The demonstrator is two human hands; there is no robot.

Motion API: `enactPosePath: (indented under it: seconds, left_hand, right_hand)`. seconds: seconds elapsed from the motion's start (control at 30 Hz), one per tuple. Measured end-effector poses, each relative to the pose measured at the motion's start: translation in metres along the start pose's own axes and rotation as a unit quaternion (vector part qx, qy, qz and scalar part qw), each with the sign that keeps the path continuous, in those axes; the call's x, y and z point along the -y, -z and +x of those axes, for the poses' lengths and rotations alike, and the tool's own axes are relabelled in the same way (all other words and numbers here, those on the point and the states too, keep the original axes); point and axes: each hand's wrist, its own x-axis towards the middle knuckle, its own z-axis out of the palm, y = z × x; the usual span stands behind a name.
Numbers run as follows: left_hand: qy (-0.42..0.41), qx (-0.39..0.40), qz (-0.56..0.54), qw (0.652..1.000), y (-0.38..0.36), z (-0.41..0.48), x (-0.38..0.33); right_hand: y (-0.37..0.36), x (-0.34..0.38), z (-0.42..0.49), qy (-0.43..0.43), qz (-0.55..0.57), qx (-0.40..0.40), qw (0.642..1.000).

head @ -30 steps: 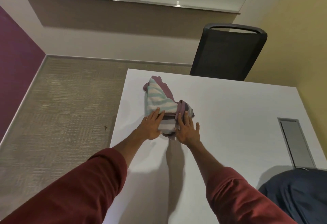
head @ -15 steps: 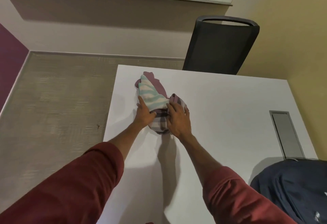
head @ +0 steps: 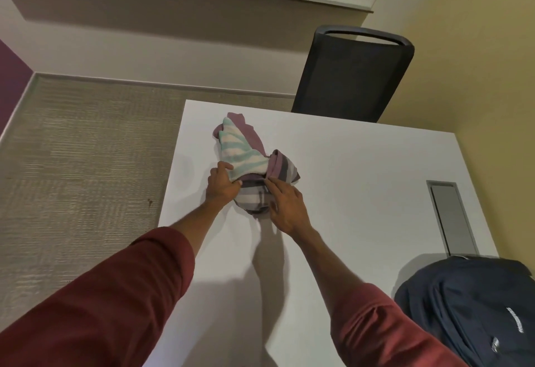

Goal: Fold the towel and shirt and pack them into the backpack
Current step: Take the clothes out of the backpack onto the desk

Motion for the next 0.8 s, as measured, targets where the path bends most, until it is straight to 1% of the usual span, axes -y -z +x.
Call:
enactPosePath:
  seconds: [0.07,0.17,0.3,0.37,0.43,0.53,0.6,0.67,0.8]
  left_hand:
    - [-0.022,-0.012,0.049,0.998,-0.004,0.0,-0.002]
    - [0.021,-0.02,0.05,0.998,-0.006,0.004,-0.014]
    - [0.032,-0.036,0.083,0.995,-0.008,0.011,-0.026]
    - [0.044,-0.049,0.07,0.995,-0.009,0.012,-0.033]
    - [0.041,-0.079,0.052,0.995,-0.004,0.011,-0.041]
    - [-0.015,-0.163,0.047,0.985,0.009,0.005,-0.053]
    - [-0.061,-0.201,0.036,0.977,0.021,-0.002,-0.061]
    - [-0.096,-0.212,0.012,0.973,0.038,-0.008,-0.073]
    - [-0.161,-0.21,-0.011,0.964,0.072,-0.02,-0.098]
  right_hand:
    - [-0.001,0.003,0.003,0.003,0.005,0.001,1.0]
    - [-0.001,0.003,0.005,-0.007,0.016,-0.004,1.0]
    - [-0.001,-0.006,0.003,-0.006,0.02,-0.03,0.999]
    - [-0.001,-0.01,0.004,-0.019,0.029,-0.033,0.999]
    - [0.001,-0.006,0.009,-0.025,0.035,-0.034,0.998]
    - [0.007,0.008,0.017,-0.01,0.052,-0.047,0.998]
    - [0.013,0.021,0.02,0.001,0.069,-0.06,0.996]
    - [0.019,0.032,0.022,0.014,0.079,-0.066,0.995]
    - [0.027,0.051,0.026,0.018,0.103,-0.073,0.992]
